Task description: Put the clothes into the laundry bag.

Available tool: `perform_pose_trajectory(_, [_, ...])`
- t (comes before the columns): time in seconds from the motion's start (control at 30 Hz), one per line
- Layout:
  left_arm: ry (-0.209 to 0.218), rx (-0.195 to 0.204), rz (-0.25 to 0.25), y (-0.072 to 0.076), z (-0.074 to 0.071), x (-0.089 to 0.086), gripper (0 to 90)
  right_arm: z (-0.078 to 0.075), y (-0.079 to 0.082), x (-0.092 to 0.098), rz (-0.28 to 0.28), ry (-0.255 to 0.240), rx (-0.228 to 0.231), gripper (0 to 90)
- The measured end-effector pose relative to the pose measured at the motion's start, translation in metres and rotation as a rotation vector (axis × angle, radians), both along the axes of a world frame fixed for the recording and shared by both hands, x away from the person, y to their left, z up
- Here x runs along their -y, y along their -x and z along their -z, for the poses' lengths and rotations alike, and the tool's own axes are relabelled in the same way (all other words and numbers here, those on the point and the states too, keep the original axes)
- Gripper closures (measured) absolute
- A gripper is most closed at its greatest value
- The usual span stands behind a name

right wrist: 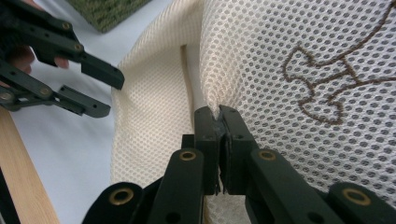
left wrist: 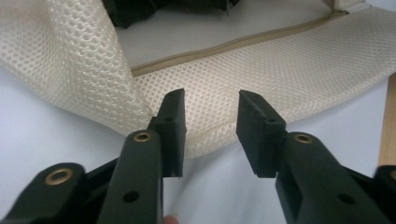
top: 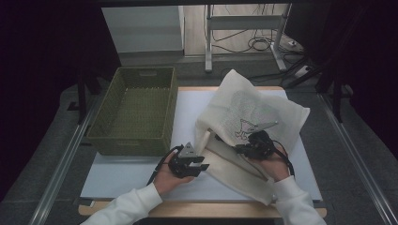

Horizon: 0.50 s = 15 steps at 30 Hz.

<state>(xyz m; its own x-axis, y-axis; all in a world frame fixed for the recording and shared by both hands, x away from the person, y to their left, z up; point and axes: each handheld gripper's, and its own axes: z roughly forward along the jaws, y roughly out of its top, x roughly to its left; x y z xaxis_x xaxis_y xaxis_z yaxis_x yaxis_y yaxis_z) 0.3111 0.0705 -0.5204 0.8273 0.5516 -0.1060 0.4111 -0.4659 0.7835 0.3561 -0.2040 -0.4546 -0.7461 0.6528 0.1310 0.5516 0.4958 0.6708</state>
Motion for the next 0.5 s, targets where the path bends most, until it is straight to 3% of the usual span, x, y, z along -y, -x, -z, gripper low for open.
perform_pose_trajectory(0.17, [-0.002,0.015,0.007,0.003,-0.001,0.008,57.4,0.001,0.0,0.001,0.0,-0.002,-0.003,86.4])
perform_pose_trajectory(0.27, [-0.051,0.079,-0.04,0.002,-0.003,0.019,57.1,0.0,0.0,0.001,0.002,-0.003,0.0,86.3])
perform_pose_trajectory(0.5, [-0.022,0.114,-0.098,0.001,-0.013,0.014,50.0,-0.002,0.0,0.003,-0.001,-0.013,0.0,86.2])
